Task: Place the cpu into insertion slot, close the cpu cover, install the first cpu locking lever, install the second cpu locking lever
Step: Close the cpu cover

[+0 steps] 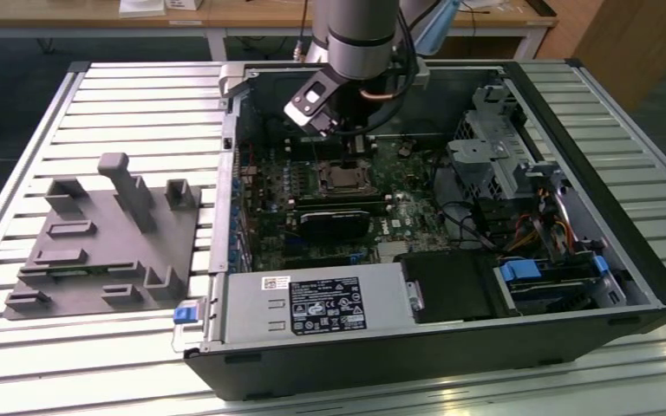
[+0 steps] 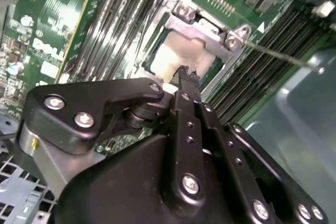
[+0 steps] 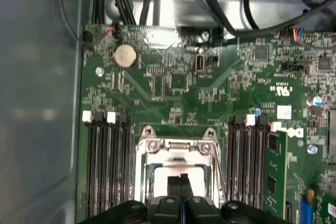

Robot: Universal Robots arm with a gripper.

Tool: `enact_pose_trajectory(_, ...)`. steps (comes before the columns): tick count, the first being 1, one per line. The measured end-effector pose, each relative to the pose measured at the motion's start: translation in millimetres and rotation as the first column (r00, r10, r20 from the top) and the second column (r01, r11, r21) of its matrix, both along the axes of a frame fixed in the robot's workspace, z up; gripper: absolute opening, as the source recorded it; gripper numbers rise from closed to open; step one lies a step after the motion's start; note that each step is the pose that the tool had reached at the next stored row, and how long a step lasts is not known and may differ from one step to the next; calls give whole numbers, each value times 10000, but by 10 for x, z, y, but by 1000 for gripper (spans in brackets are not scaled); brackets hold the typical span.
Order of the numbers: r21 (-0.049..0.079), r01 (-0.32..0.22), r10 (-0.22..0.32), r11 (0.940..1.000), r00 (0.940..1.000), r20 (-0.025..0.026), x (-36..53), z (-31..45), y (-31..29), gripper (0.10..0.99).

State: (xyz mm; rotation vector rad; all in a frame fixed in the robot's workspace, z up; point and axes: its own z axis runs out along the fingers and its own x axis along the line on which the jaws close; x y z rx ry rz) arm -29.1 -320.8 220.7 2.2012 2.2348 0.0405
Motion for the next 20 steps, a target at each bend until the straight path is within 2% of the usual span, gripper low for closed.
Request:
enact_pose_trajectory(7,1,-78,78,10000,10000,1,-119,-36,0,106)
enact_pose_trajectory(12,2,-80,80,10000,10000,1,-153,-87,0,106)
enact_pose_trajectory(20,2,-84,84,10000,10000,1,-238,-119,1,106)
